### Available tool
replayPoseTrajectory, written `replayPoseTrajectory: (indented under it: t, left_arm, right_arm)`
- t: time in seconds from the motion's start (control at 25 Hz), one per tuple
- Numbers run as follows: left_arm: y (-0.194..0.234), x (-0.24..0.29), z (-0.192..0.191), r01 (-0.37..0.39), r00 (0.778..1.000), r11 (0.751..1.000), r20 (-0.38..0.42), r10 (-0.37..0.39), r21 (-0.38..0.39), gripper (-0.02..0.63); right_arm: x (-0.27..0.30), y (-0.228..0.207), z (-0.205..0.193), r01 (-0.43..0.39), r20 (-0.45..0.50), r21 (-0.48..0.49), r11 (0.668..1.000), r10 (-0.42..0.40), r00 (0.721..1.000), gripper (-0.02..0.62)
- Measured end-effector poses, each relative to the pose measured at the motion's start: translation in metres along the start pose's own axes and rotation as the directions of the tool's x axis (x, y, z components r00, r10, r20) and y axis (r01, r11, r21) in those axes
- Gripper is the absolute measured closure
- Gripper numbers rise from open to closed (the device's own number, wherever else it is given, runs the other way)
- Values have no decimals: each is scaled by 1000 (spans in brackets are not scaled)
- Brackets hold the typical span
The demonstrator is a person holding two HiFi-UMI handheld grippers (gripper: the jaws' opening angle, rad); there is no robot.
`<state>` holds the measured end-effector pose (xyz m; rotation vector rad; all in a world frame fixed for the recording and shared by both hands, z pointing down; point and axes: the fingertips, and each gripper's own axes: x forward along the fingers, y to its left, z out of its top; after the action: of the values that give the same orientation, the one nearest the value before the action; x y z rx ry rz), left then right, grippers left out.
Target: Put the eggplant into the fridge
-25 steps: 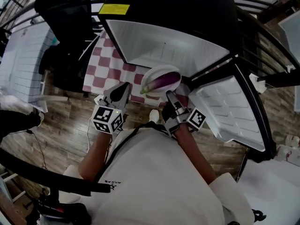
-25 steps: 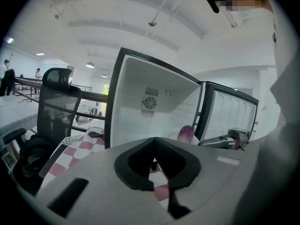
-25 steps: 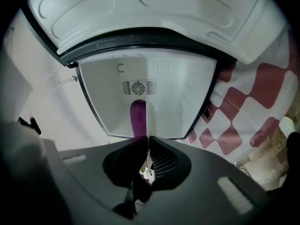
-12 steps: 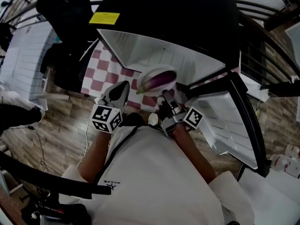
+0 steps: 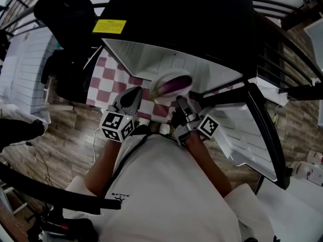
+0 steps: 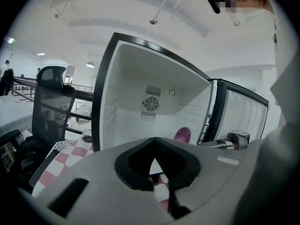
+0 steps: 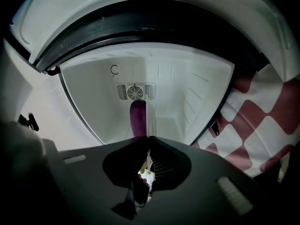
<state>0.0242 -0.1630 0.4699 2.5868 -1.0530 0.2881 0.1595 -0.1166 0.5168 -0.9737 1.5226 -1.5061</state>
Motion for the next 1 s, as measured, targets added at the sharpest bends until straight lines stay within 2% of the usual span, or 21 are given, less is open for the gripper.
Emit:
replayPoseTrajectory:
  t: [0.48,1.0]
  left_arm:
    - [21,27,1,104,994,995,-43,-103,8,600]
    - [35,49,-10,199,975,979,-110,-195,32,601]
  right_arm:
    - [28,-23,17,40,149,-19,999,-37,988,572]
    - [82,-62,40,89,222,-27,996,-81,972,572]
